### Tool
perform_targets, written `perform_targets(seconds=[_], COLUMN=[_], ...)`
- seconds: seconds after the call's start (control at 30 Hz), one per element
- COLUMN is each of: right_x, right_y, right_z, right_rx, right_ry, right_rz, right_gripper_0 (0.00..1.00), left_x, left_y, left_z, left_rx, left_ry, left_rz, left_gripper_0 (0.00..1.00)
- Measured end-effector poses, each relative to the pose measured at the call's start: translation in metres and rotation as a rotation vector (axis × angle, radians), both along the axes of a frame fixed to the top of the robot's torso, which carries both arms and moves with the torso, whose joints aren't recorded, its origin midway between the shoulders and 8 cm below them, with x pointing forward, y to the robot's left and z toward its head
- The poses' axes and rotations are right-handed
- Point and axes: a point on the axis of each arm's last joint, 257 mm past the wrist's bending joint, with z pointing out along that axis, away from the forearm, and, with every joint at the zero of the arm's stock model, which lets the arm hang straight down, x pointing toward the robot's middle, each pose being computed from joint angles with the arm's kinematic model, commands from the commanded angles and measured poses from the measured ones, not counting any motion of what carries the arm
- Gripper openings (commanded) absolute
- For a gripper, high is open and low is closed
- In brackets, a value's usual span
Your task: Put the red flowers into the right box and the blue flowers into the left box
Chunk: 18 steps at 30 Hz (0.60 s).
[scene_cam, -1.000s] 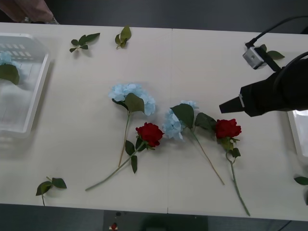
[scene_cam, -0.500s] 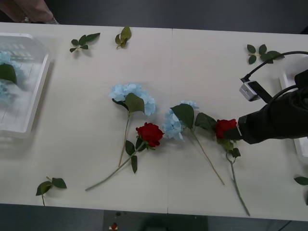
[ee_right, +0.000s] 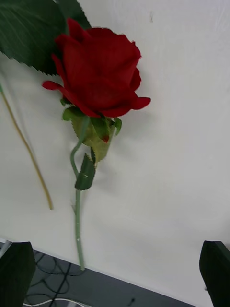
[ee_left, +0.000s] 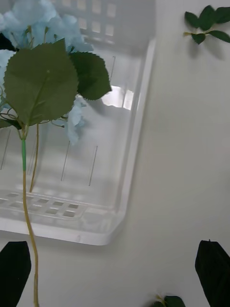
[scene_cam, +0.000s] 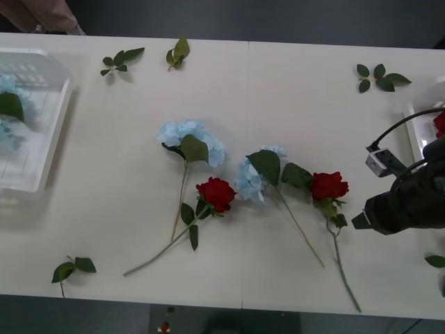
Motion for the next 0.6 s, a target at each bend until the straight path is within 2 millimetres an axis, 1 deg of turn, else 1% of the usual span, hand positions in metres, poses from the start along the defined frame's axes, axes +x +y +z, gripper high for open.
perform_targets(seconds=[0.07, 0.13, 0.2, 0.27, 0.43, 0.53, 0.6], right_x=[-0.001, 0.004, 0.009, 0.014, 0.021, 0.025, 0.028], right_y=[0.0, 0.003, 0.007, 0.008, 0.004, 0.006, 0.011], right_z=[-0.008, -0.015, -0.024, -0.035, -0.059, -0.067, -0.069], right_rx=[-0.032, -0.046, -0.046, -0.045, -0.046, -0.035, -0.023], right_ry=[-0.001, -0.019, -0.036, -0.047, -0.05, -0.049, -0.056], right_rz=[0.011, 0.023, 0.031, 0.033, 0.016, -0.009, -0.023], right_gripper_0=[1.0, 1.0, 1.0, 1.0, 1.0, 1.0, 1.0], left_x=[0.001, 0.002, 0.007, 0.016, 0.038, 0.046, 0.05], left_y=[-0.012, -0.023, -0.034, -0.048, -0.085, -0.094, -0.102], left_z=[0.008, 0.008, 0.004, 0.0, -0.012, -0.016, -0.018], left_rx=[-0.017, -0.037, -0.044, -0.047, -0.069, -0.05, -0.062], left_ry=[-0.015, -0.014, -0.008, -0.007, -0.004, -0.008, -0.013], left_rz=[-0.026, -0.048, -0.072, -0.102, -0.174, -0.191, -0.198], left_gripper_0=[1.0, 1.0, 1.0, 1.0, 1.0, 1.0, 1.0])
